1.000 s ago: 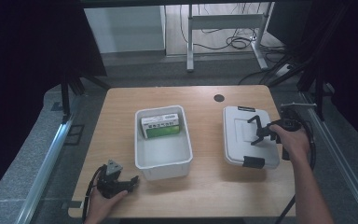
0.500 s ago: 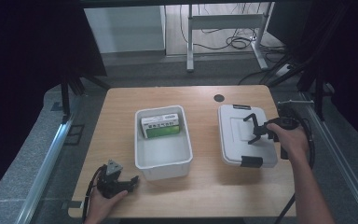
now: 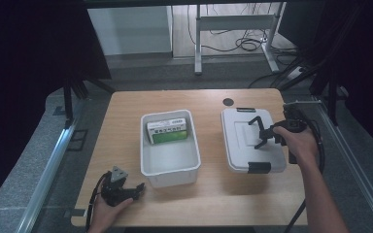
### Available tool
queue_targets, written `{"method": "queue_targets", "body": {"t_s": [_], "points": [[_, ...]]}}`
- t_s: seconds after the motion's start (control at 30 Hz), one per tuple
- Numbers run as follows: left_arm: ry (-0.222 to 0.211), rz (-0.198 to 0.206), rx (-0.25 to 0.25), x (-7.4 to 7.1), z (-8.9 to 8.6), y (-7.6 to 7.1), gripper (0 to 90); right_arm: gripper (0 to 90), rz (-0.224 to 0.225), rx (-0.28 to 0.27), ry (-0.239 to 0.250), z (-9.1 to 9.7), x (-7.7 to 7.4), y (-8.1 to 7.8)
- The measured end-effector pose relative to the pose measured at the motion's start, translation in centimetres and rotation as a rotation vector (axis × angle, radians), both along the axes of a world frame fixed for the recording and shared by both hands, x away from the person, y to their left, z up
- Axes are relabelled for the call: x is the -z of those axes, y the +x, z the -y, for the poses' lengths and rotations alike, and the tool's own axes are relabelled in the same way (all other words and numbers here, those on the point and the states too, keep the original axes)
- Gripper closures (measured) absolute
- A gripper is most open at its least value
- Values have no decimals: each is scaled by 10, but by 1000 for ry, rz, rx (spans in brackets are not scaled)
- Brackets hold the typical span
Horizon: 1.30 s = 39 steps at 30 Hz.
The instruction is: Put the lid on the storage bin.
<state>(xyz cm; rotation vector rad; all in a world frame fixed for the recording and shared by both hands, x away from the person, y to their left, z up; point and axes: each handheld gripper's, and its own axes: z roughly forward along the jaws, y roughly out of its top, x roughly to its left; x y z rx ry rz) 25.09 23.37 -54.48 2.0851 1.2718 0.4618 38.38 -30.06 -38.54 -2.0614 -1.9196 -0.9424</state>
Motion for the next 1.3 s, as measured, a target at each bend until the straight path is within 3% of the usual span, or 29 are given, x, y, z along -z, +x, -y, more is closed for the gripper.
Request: {"method": "queue_targets", "body": {"t_s": [0.77, 1.3], "points": [[0, 3, 0, 0, 0, 0, 123, 849, 41, -74, 35, -31, -29, -3], [1, 2, 0, 0, 0, 0, 122, 849, 61, -129, 72, -54, -38, -9]]}}
